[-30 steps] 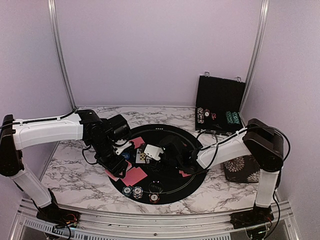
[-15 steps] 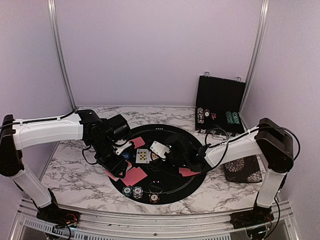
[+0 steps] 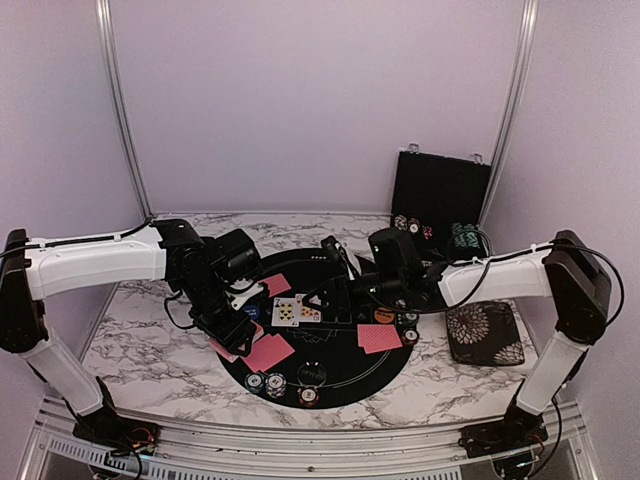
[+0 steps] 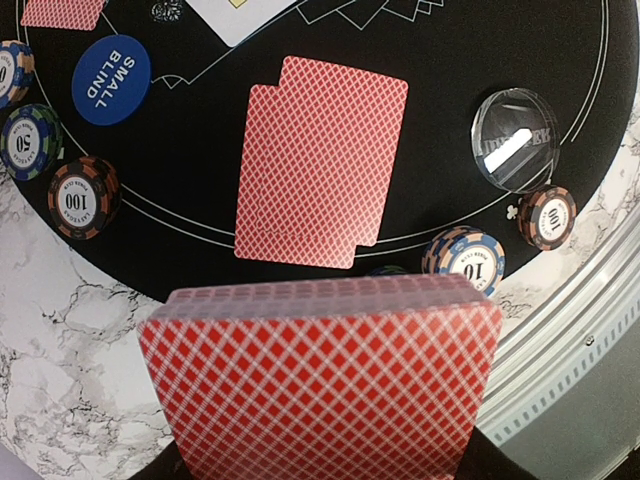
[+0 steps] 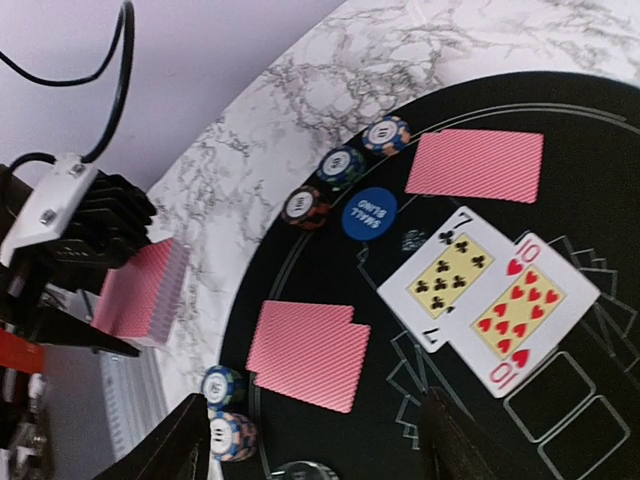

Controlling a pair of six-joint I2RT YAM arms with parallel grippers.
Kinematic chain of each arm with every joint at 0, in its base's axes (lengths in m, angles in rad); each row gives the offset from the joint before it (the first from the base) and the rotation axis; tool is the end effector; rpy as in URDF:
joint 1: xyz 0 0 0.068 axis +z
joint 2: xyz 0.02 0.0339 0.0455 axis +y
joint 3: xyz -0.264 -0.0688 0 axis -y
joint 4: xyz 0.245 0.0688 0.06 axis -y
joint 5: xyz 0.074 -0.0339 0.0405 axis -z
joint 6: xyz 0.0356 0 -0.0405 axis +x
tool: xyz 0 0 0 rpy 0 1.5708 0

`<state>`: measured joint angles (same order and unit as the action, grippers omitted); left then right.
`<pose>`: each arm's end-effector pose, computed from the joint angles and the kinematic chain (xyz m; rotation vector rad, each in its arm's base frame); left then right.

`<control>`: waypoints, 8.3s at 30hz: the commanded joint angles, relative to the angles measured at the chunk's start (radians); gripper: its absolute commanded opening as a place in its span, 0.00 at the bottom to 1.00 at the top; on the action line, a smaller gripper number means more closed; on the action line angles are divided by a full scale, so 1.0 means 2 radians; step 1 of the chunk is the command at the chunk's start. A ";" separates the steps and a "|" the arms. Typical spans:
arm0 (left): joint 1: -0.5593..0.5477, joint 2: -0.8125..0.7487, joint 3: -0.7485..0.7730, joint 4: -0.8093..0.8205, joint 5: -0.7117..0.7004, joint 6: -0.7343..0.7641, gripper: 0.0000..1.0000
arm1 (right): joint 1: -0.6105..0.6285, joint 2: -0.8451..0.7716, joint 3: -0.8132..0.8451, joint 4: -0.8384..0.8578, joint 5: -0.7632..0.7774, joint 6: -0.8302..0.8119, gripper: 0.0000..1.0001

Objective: Distribute texas hold em gaming equipment
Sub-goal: Flop the poker card in the community card area, then pick up the poker card from the face-down deck piles, then flop the poker card in the community card area.

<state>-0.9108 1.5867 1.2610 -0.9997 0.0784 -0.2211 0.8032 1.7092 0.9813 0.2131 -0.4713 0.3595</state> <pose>0.1830 -0.2404 0.2497 1.0148 2.7829 -0.2939 0.2462 0.2784 0.2047 -0.7957 2.1077 1.1623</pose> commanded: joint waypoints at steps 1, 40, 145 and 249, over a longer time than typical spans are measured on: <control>-0.003 -0.004 0.014 -0.008 0.005 0.001 0.51 | -0.002 0.012 0.001 0.053 -0.135 0.143 0.71; -0.016 0.010 0.036 -0.009 0.013 0.012 0.51 | 0.061 0.218 0.083 0.371 -0.233 0.493 0.69; -0.016 0.006 0.031 -0.009 0.001 0.010 0.51 | 0.039 0.123 0.010 0.311 -0.192 0.452 0.16; -0.015 -0.010 0.019 -0.006 -0.008 0.002 0.51 | 0.085 0.080 0.004 -0.021 0.418 -0.389 0.06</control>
<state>-0.9398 1.5944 1.2949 -1.0031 0.0692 -0.2134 0.9562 1.8774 1.0054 0.1715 0.3809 -0.4561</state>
